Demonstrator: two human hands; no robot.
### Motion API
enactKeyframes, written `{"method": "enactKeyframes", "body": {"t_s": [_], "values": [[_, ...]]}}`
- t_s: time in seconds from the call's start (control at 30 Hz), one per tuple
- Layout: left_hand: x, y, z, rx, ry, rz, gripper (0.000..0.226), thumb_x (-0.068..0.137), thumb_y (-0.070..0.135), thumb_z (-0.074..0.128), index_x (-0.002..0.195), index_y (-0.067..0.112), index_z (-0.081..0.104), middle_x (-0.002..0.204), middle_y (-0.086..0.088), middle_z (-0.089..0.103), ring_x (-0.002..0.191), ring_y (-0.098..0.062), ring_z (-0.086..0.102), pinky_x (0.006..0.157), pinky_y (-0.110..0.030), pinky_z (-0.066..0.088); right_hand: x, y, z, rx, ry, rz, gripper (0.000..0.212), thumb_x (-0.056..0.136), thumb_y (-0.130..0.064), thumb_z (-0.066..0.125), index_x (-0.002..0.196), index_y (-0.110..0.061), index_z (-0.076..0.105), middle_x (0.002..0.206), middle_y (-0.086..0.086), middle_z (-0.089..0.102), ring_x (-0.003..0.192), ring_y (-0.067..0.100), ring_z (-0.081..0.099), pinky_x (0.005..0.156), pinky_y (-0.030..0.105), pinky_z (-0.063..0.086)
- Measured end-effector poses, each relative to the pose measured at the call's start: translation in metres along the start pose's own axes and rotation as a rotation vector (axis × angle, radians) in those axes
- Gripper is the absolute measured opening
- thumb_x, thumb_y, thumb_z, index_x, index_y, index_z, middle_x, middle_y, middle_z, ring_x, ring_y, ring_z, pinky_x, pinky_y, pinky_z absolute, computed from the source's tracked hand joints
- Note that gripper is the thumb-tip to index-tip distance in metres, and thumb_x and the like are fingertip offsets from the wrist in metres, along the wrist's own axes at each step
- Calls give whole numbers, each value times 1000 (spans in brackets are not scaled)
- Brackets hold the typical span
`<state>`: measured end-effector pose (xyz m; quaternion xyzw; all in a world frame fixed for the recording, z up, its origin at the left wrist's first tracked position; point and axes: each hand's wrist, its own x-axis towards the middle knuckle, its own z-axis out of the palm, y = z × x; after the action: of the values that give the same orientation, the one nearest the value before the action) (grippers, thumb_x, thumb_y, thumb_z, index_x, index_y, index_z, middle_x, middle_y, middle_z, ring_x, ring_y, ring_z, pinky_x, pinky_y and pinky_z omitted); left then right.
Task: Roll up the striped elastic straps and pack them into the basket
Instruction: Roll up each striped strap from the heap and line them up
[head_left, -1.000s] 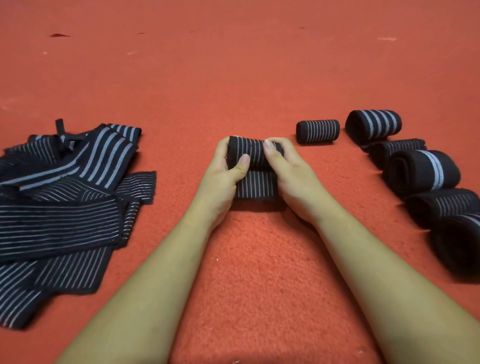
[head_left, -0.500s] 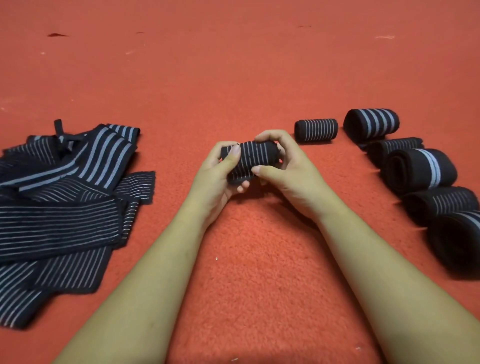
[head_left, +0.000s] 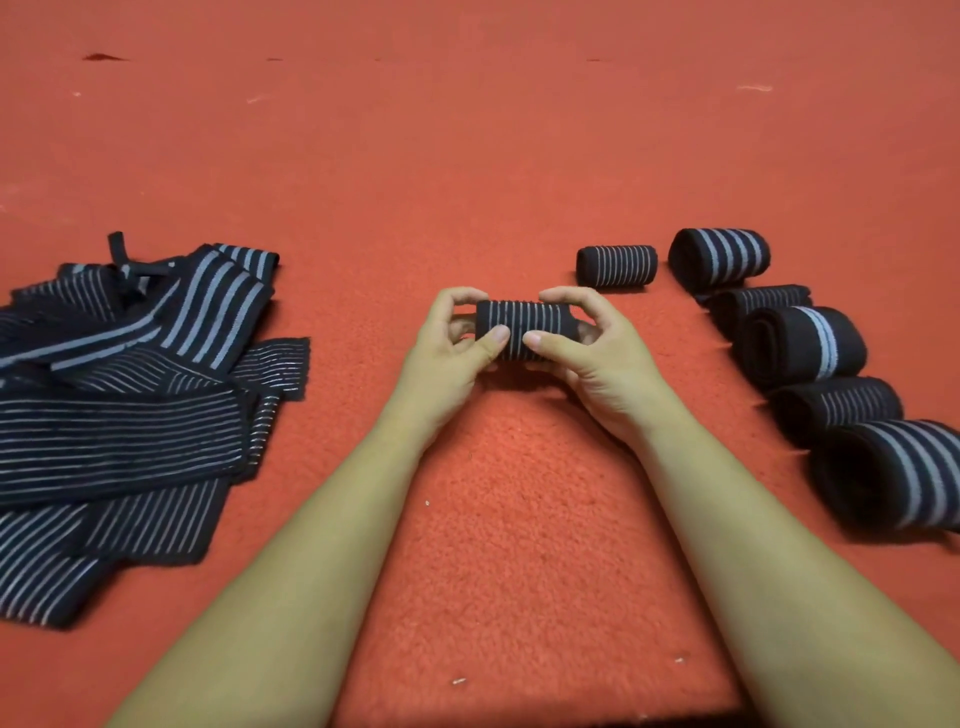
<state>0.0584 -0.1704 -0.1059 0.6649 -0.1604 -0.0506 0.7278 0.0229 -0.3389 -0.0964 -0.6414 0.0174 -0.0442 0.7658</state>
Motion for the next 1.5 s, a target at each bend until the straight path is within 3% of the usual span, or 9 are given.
{"method": "enactKeyframes", "body": {"t_s": [0.1,0.27,0.43,0.6,0.8,1.07,1.2,1.37,1.5], "values": [[5,3,18,-60,21,-46,36,79,19,75,111,23,57,101,-13,66,86,-22,65,80,-35,57,-2,-7,-15,59,67,36,43,81,2,76,112,-13,50,92,9,73,83,32,68,88,60,50],[32,3,63,-167,81,-115,33,73,13,71,102,27,66,105,-16,66,99,-28,66,94,-46,56,2,-20,-48,-198,280,-58,44,77,-12,81,117,-18,63,109,14,70,97,24,68,98,46,54],[59,-16,99,223,143,-70,35,84,13,72,118,21,67,103,-6,72,87,-21,69,89,-38,57,10,-19,-78,-546,434,-71,40,87,-16,74,122,-17,55,105,6,68,92,20,67,79,40,57],[59,-24,120,522,229,-55,41,88,22,71,129,22,64,115,-5,73,108,-23,66,94,-32,48,14,-11,-78,-828,500,-70,40,91,-15,64,129,-13,52,119,8,65,112,27,60,93,30,41],[46,-6,95,554,234,-103,41,88,22,70,124,8,56,124,-18,55,114,-30,56,98,-28,36,0,-26,-70,-1037,427,-32,57,85,-7,58,140,-1,42,136,21,52,130,35,46,109,37,34],[-40,46,-17,708,265,40,21,89,5,63,110,9,60,114,-8,46,70,-2,51,87,-19,38,-38,-41,3,-1070,209,-47,43,87,-10,62,128,0,56,123,22,56,120,33,51,100,29,33],[-76,81,-84,889,308,148,15,88,5,61,102,11,62,104,-5,56,90,-17,58,91,-29,42,-52,-31,71,-960,65,14,41,85,-11,67,124,-2,59,121,19,63,116,30,58,99,33,43],[-125,89,-170,1441,393,196,30,84,18,70,111,8,65,110,-10,64,109,-33,57,97,-49,41,-71,-14,154,-827,-61,54,40,84,-13,72,121,-3,61,117,16,66,106,28,63,92,34,48],[-149,69,-209,1740,146,-134,68,86,55,66,136,12,51,132,-10,55,127,-31,49,109,-44,32,-84,4,201,-783,-114,70,39,86,-18,71,119,-1,61,116,16,66,105,29,63,91,36,48]]}}
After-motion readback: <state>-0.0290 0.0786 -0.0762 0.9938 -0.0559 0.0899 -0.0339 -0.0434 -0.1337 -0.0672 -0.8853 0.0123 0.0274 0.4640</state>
